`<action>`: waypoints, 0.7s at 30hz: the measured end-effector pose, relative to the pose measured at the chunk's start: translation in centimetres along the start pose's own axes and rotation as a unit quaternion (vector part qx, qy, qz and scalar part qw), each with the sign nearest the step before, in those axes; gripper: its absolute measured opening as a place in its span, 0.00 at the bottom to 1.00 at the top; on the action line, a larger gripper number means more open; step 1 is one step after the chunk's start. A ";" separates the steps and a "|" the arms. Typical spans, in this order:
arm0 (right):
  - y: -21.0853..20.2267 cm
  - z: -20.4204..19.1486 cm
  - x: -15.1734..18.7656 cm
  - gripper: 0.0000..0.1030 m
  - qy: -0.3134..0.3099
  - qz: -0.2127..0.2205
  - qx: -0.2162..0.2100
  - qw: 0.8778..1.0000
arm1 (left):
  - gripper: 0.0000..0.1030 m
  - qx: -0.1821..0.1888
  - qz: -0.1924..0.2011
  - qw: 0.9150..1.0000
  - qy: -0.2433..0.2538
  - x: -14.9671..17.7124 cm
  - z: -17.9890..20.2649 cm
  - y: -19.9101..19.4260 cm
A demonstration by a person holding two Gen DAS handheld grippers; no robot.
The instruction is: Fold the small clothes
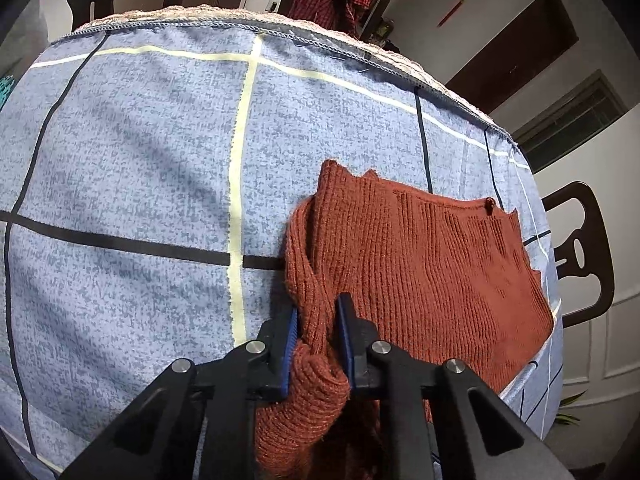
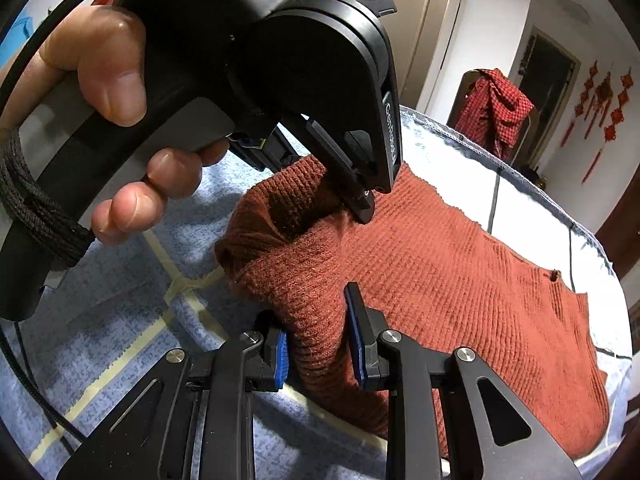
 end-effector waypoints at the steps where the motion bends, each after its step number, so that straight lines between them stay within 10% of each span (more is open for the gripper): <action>1: -0.1 0.0 0.0 0.24 0.002 0.001 -0.001 1.000 | 0.19 0.001 0.001 1.000 -0.001 0.0 0.0 -0.1; 21: -2.8 3.3 0.5 0.14 0.055 0.031 -0.004 0.998 | 0.18 0.020 0.023 0.999 0.024 -1.3 4.9 -2.1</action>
Point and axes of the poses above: each gripper's, at about its wrist camera, not at the fingertips, and y roughly the way its jaws point, z to its right, x to its underside, the point moved 3 cm from there along y, roughly the way its jaws point, and after that the axes turned 5 degrees about y, right-handed, at the moved point
